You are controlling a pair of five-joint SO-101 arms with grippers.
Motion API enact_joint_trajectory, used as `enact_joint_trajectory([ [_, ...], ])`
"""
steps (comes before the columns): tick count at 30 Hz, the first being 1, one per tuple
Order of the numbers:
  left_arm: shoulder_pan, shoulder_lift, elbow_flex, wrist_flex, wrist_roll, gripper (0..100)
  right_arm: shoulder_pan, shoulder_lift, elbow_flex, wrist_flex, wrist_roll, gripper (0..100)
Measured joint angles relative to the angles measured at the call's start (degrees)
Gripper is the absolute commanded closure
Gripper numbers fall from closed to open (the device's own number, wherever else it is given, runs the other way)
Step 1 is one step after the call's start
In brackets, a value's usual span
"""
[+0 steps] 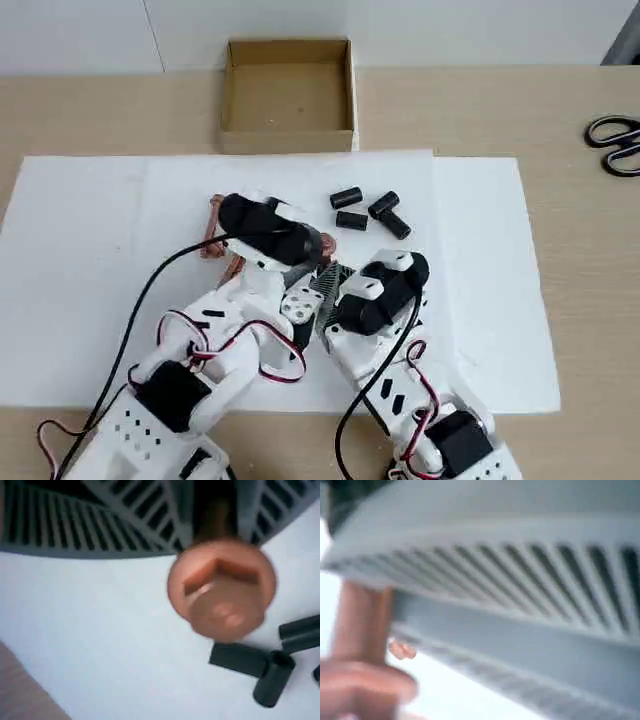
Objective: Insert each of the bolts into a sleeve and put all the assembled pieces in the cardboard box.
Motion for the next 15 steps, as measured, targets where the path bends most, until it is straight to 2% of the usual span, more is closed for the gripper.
enact_joint_trajectory([
  [4,-0.1,0.0,-4.6,8.2,-0.4,80,0.1,0.0,-0.1,0.0,0.0,99.5],
  [11,-2.5,0.0,-11.1,17.2,-0.6,79,0.2,-0.1,0.4,0.0,0.0,99.5],
  [15,-6.2,0.0,-14.8,23.1,-5.4,79,0.3,-0.1,1.9,0.0,0.0,99.5],
])
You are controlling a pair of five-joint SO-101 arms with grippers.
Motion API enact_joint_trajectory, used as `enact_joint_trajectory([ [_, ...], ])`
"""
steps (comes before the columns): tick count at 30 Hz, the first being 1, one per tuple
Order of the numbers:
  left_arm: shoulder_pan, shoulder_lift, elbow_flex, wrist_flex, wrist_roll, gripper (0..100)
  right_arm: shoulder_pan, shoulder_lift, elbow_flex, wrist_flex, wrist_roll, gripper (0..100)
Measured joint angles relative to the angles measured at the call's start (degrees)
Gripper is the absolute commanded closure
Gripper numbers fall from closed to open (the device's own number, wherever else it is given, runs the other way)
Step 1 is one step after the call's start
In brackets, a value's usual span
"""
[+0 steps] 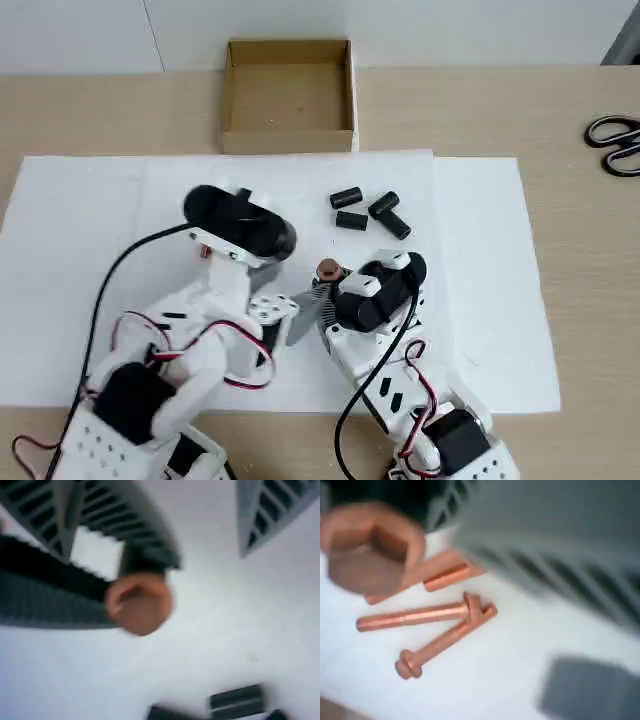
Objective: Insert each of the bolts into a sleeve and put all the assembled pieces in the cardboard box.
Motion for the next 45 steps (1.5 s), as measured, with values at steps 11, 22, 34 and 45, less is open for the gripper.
enact_joint_trajectory([
  [11,-23.8,-0.4,-5.3,13.3,-15.6,79,12.7,0.8,-1.1,0.0,7.4,99.5],
  [22,-26.7,-0.4,-5.3,15.5,-16.0,79,15.7,35.4,-33.6,0.0,8.7,99.5],
  [34,-26.7,-0.4,-5.3,17.6,-16.0,80,16.4,91.9,-76.7,-21.3,8.7,99.5],
  [45,-26.7,-0.4,-5.3,17.6,-16.0,80,16.3,136.9,-100.8,-42.0,8.7,99.5],
])
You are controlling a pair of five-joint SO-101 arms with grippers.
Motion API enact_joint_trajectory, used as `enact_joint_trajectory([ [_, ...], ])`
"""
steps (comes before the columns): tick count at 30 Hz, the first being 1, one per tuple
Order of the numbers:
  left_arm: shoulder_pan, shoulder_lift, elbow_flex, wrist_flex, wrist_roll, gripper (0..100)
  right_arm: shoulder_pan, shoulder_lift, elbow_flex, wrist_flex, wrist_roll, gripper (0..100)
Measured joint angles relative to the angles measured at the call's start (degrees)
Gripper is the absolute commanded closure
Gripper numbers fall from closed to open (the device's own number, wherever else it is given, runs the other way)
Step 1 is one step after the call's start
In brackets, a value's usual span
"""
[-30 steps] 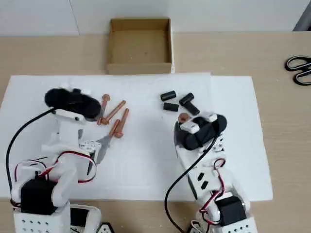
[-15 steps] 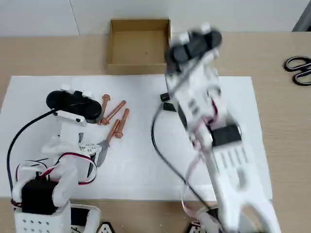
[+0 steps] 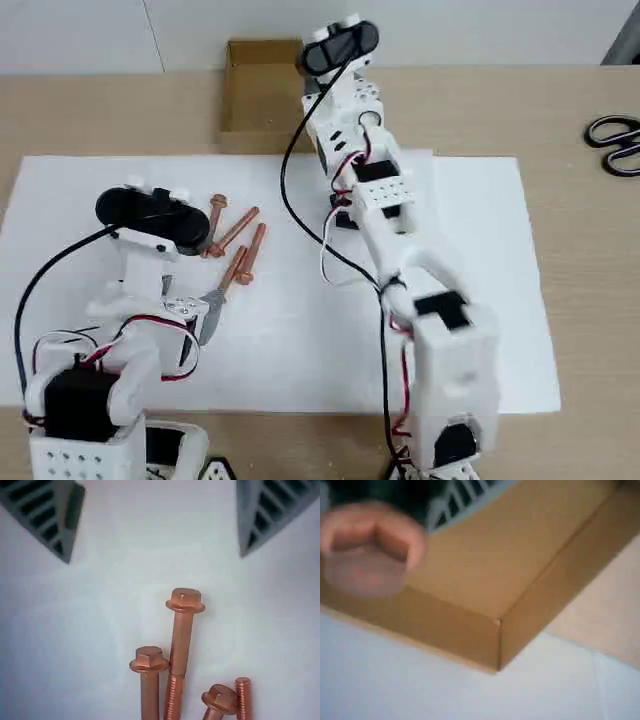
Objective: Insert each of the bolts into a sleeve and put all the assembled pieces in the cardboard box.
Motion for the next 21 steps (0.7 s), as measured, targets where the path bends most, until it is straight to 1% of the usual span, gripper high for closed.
enact_joint_trajectory([
  [4,0.0,0.0,0.0,0.0,0.0,80,-0.1,12.0,-11.0,-0.4,0.0,99.5],
  [7,0.0,0.0,0.0,0.0,0.0,80,-0.1,18.3,-17.1,-0.4,0.0,99.1],
  [14,0.0,0.0,0.0,0.0,0.0,80,-0.1,22.8,-19.5,-0.4,0.0,98.7],
  [16,0.0,0.0,0.0,0.0,0.0,80,0.2,22.9,-19.5,-0.4,0.0,94.9],
  [19,0.0,0.0,0.0,0.0,0.0,80,1.0,22.9,-19.6,-0.4,0.0,86.5],
  [21,0.0,0.0,0.0,0.0,0.0,80,1.5,22.9,-19.6,-0.2,0.0,83.3],
])
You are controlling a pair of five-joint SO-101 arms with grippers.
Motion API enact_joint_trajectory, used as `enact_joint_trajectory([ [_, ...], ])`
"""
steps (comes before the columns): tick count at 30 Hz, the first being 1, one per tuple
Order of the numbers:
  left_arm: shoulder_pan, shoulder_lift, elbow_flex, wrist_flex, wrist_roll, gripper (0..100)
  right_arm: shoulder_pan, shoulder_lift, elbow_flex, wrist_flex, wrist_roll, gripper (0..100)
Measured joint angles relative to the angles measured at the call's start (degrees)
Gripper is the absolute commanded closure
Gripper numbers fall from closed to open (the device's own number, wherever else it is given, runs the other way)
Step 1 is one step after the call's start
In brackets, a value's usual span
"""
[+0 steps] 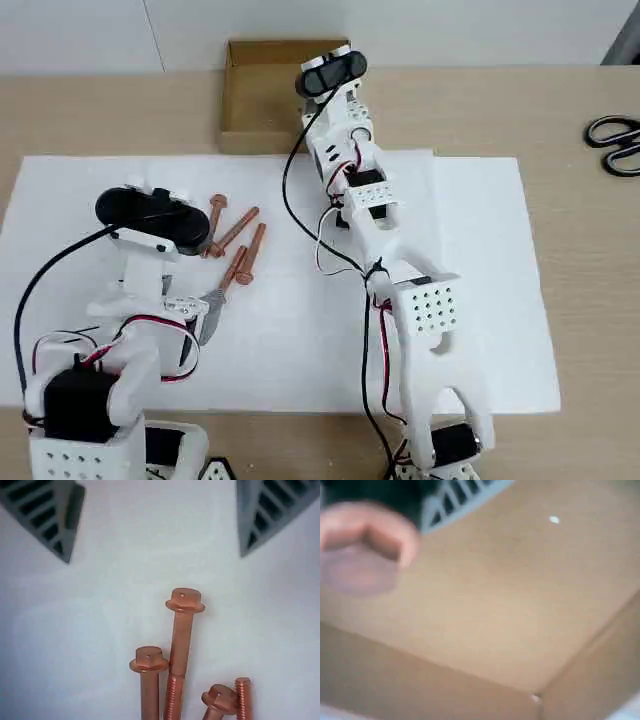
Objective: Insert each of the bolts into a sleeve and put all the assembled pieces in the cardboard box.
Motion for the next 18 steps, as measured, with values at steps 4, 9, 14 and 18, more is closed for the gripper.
enact_joint_trajectory([
  [4,0.0,0.0,0.0,0.0,0.0,80,0.4,-0.2,-1.2,1.5,0.0,82.6],
  [9,0.0,0.0,0.0,0.0,0.0,80,0.2,-0.2,-1.5,1.7,0.2,82.6],
  [14,0.0,0.0,0.0,0.0,0.0,80,0.2,-0.4,-1.5,3.0,0.2,82.6],
  [18,0.0,0.0,0.0,0.0,0.0,80,0.2,-6.1,-1.5,12.7,0.2,82.6],
])
